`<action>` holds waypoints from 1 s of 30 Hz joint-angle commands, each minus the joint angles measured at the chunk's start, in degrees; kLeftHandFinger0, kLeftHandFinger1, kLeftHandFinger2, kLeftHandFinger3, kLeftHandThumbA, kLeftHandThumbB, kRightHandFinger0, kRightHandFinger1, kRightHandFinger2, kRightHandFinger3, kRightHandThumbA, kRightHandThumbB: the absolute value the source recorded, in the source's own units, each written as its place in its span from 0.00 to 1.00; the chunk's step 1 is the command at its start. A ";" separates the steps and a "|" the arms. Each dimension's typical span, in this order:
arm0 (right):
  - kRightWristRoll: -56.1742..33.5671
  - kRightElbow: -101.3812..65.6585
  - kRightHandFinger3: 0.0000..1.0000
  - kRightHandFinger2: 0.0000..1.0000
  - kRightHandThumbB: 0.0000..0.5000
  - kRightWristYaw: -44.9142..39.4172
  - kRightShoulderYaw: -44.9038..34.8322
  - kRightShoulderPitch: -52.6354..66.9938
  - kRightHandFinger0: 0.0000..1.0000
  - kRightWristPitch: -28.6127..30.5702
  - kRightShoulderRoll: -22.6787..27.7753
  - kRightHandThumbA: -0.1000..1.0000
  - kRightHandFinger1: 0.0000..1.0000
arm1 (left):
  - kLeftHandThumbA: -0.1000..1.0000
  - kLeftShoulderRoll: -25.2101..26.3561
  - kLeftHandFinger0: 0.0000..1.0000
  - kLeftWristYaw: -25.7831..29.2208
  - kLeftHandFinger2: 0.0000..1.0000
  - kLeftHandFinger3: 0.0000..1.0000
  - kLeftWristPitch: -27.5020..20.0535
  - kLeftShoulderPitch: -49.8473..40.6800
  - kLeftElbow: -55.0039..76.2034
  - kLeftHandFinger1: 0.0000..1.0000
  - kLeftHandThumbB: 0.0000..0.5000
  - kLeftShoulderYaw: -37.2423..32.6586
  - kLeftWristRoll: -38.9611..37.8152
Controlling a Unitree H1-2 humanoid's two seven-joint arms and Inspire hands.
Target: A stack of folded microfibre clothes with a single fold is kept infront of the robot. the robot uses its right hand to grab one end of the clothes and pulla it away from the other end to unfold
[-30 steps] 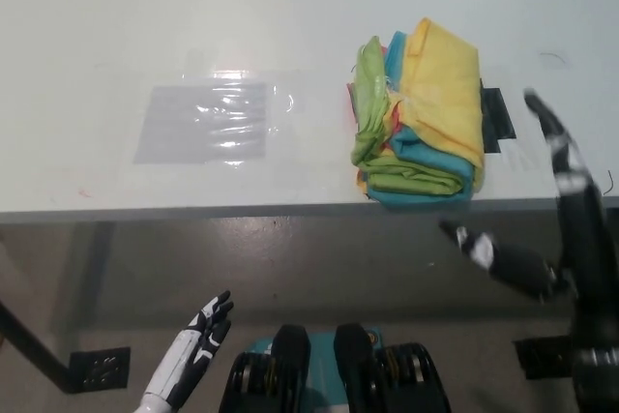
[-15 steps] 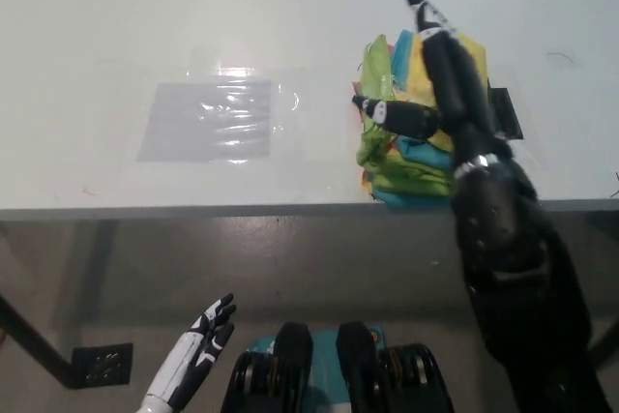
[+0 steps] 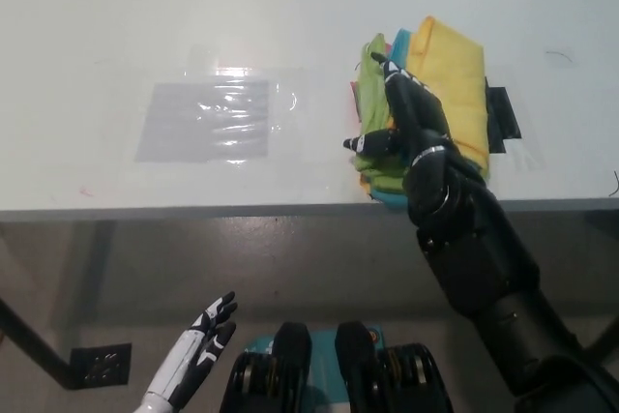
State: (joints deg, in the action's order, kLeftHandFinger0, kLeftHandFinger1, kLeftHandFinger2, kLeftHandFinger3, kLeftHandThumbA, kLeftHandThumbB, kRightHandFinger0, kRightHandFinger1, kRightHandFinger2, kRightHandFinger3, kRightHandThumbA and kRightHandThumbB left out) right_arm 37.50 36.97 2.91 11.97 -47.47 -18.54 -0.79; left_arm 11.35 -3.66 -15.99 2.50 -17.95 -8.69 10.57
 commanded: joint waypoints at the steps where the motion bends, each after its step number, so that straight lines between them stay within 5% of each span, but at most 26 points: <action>1: 3.00 0.03 1.00 1.00 0.87 1.24 2.25 -4.29 1.00 -7.37 0.53 1.00 1.00 | 1.00 1.04 1.00 -0.31 1.00 1.00 -1.84 1.35 1.81 1.00 1.00 0.45 0.38; 7: 10.24 1.29 1.00 1.00 1.00 -5.75 -3.69 -4.57 1.00 -8.39 -0.60 1.00 1.00 | 1.00 0.98 1.00 -0.62 1.00 1.00 -1.73 1.65 1.63 1.00 1.00 0.27 0.14; 10: 22.57 1.40 1.00 1.00 0.93 -13.32 -8.43 -4.96 1.00 -8.39 -2.48 0.87 1.00 | 1.00 0.95 1.00 -0.67 1.00 1.00 -1.77 1.64 1.81 1.00 1.00 0.29 -0.03; 12: 27.33 0.79 1.00 1.00 0.83 -14.28 -10.41 -4.82 0.94 -8.39 -3.33 0.66 1.00 | 1.00 0.91 1.00 -0.66 1.00 1.00 -1.57 1.59 1.93 1.00 1.00 0.32 -0.06; 13: 28.95 0.09 1.00 1.00 0.72 -13.05 -10.50 -4.43 0.59 -8.39 -3.45 0.50 0.84 | 1.00 0.90 1.00 -0.59 1.00 1.00 -1.70 1.58 1.88 1.00 1.00 0.32 0.00; 14: 28.72 -0.12 1.00 0.90 0.68 -11.49 -10.13 -4.73 0.46 -8.39 -3.25 0.44 0.69 | 1.00 0.94 1.00 -0.50 1.00 1.00 -1.68 2.16 1.75 1.00 1.00 0.43 0.03; 15: 26.58 -1.44 1.00 0.50 0.57 -6.51 -8.62 -3.94 0.13 -8.39 -2.72 0.16 0.28 | 1.00 0.93 1.00 -0.42 1.00 1.00 -1.73 2.40 1.70 1.00 1.00 0.48 0.08; 16: 25.18 -2.03 0.94 0.24 0.57 -2.71 -8.08 -3.49 0.01 -8.39 -2.48 0.01 0.02 | 1.00 1.00 1.00 -0.47 1.00 1.00 -1.87 2.57 1.57 1.00 1.00 0.44 0.11; 18: 20.80 -3.41 0.81 0.03 0.56 2.97 -6.85 -2.63 0.00 -8.39 -1.82 0.00 0.00 | 1.00 0.98 1.00 -0.47 1.00 1.00 -1.78 2.79 1.45 1.00 1.00 0.44 0.13; 20: 17.72 -4.48 0.66 0.05 0.59 6.84 -6.03 -1.92 0.00 -8.39 -1.39 0.00 0.00 | 1.00 0.95 1.00 -0.54 1.00 1.00 -1.27 2.63 1.95 1.00 1.00 0.41 0.16; 26: 12.41 -3.26 0.54 0.02 0.55 13.50 -7.21 -2.49 0.00 -4.82 -0.38 0.00 0.00 | 1.00 1.05 1.00 -0.56 1.00 1.00 -1.52 3.88 1.06 1.00 1.00 0.44 0.30; 30: 10.41 -3.58 0.26 0.07 0.49 14.95 -7.56 -2.72 0.00 -3.42 -0.23 0.00 0.01 | 1.00 0.93 1.00 -0.52 1.00 1.00 -1.54 4.27 0.63 1.00 1.00 0.51 0.21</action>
State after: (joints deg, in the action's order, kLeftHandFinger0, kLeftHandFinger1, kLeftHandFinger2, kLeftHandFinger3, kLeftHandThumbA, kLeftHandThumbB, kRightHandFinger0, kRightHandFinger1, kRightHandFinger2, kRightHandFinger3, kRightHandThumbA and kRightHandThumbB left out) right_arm 50.97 35.16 10.46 5.03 -48.07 -25.11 -1.45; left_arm 11.65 -4.00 -15.97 5.38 -18.01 -8.63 10.64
